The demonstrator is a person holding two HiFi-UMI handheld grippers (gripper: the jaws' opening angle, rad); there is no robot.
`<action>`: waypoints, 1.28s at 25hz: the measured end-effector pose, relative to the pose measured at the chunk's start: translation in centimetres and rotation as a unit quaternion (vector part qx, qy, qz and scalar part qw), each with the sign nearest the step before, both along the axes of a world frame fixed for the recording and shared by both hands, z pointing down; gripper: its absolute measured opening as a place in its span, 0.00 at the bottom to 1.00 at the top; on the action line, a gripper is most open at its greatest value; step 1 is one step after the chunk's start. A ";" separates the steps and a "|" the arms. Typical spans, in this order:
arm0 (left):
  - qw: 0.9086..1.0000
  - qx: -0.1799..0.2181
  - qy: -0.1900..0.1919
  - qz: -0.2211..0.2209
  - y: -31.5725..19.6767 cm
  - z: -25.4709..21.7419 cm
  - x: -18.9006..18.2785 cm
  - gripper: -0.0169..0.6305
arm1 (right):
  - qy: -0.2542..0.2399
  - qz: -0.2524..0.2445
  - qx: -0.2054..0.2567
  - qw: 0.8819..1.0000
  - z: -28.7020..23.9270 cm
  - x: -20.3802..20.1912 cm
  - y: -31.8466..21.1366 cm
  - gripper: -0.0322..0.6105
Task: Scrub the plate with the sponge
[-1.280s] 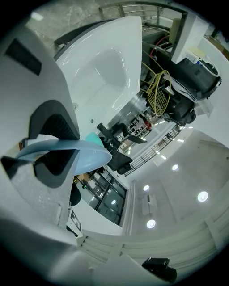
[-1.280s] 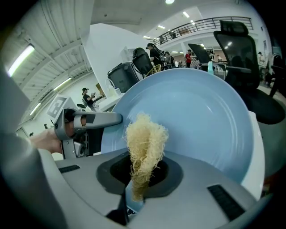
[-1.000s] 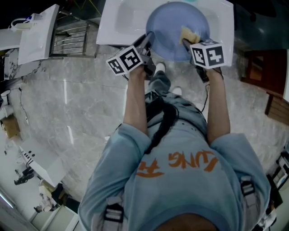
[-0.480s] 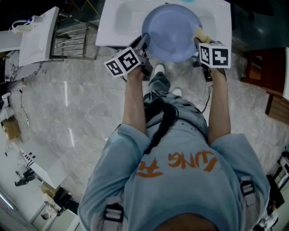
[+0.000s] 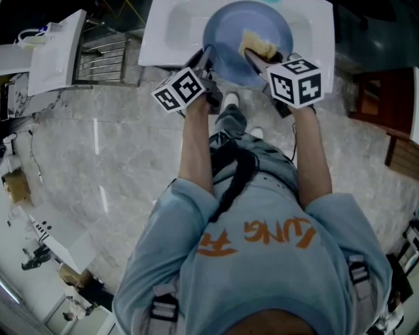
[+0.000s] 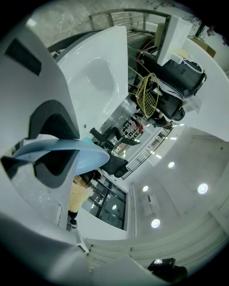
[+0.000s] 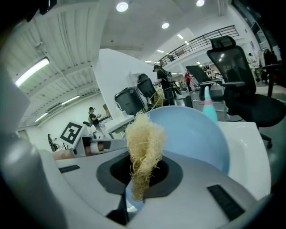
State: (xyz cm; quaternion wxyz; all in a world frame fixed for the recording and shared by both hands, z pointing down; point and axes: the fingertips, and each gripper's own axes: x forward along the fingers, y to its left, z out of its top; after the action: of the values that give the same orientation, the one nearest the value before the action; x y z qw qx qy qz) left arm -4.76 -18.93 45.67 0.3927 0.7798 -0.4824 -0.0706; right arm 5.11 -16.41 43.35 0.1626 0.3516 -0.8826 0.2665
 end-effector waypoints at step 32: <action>0.992 0.018 0.057 -0.114 2.7 -0.6 -4.6 0.10 | 0.157 -0.064 0.010 0.986 5.3 2.5 2.8 0.10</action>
State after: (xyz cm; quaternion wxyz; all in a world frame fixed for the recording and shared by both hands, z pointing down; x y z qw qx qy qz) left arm -9.32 -16.27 45.05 0.3951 0.7213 -0.5435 -0.1678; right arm 7.64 -13.62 48.64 0.3121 0.3332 -0.8695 0.1885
